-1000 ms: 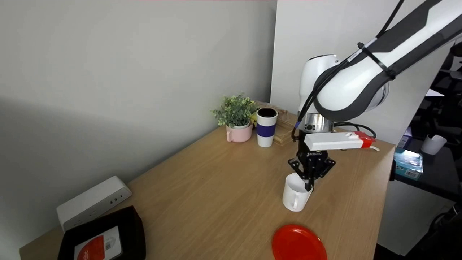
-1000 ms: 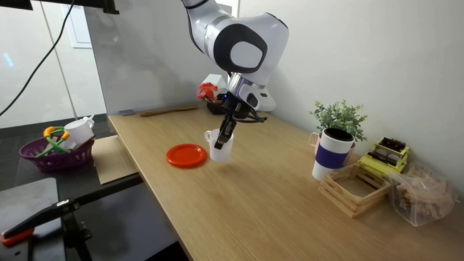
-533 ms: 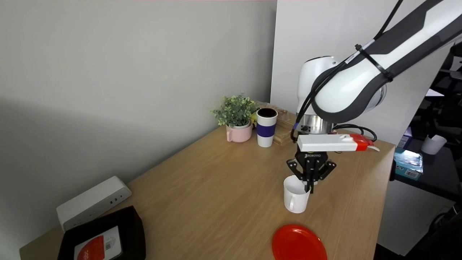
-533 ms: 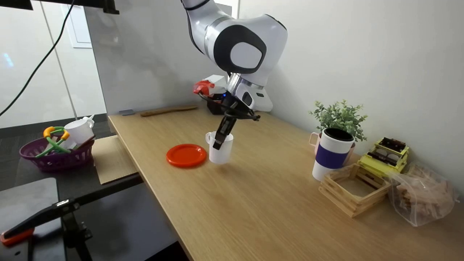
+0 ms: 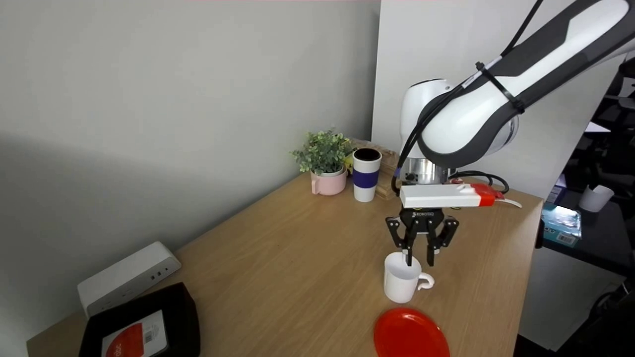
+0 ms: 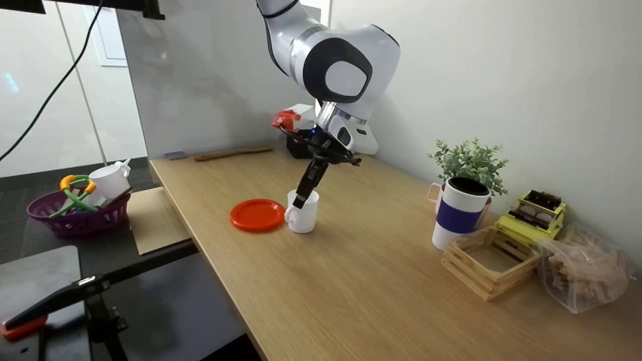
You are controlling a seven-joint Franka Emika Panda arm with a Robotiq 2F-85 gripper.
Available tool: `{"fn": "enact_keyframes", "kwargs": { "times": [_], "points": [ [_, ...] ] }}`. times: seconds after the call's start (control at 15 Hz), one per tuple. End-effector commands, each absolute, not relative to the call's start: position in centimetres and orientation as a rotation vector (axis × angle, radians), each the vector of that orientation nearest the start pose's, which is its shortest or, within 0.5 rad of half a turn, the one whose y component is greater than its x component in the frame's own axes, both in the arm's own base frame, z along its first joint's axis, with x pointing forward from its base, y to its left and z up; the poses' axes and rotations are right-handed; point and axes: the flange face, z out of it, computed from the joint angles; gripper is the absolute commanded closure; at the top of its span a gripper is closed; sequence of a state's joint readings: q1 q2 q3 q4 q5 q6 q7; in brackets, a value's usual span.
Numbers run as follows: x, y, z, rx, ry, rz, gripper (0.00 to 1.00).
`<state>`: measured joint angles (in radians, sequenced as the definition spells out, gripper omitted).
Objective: Put the mug directly on the table
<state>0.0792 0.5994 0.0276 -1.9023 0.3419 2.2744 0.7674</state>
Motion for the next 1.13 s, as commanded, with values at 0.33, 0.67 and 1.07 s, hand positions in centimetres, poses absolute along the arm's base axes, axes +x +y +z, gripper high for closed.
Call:
{"fn": "enact_keyframes", "kwargs": {
  "times": [0.33,0.67,1.07],
  "points": [
    [59.6,11.4,19.4,-2.848,1.079,0.285,0.00],
    [57.5,17.1,21.7,-3.003,0.664,0.305,0.00],
    [58.9,16.5,20.7,-2.963,0.804,0.289,0.00]
  ]
}}
